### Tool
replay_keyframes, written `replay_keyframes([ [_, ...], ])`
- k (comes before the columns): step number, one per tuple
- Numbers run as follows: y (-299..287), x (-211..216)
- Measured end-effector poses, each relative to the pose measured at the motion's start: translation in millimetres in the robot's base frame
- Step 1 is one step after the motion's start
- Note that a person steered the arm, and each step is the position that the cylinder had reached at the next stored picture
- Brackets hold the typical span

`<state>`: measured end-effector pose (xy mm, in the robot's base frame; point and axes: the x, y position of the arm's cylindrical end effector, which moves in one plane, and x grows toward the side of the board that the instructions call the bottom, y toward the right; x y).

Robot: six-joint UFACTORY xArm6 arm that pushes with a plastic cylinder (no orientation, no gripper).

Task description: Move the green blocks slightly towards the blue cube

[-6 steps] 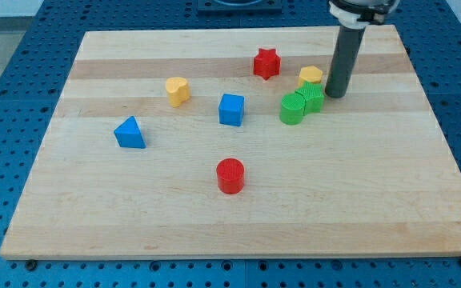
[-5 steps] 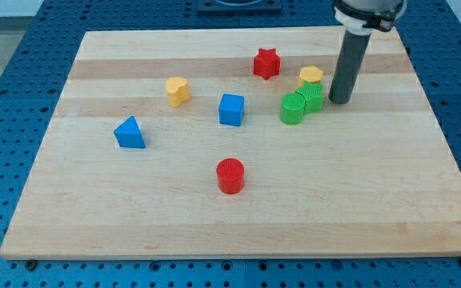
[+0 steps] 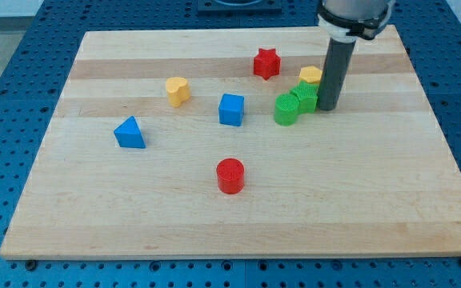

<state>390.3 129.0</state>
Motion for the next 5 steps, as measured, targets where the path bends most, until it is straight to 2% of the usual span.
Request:
replay_keyframes([
  [5,-2.7,-9.3],
])
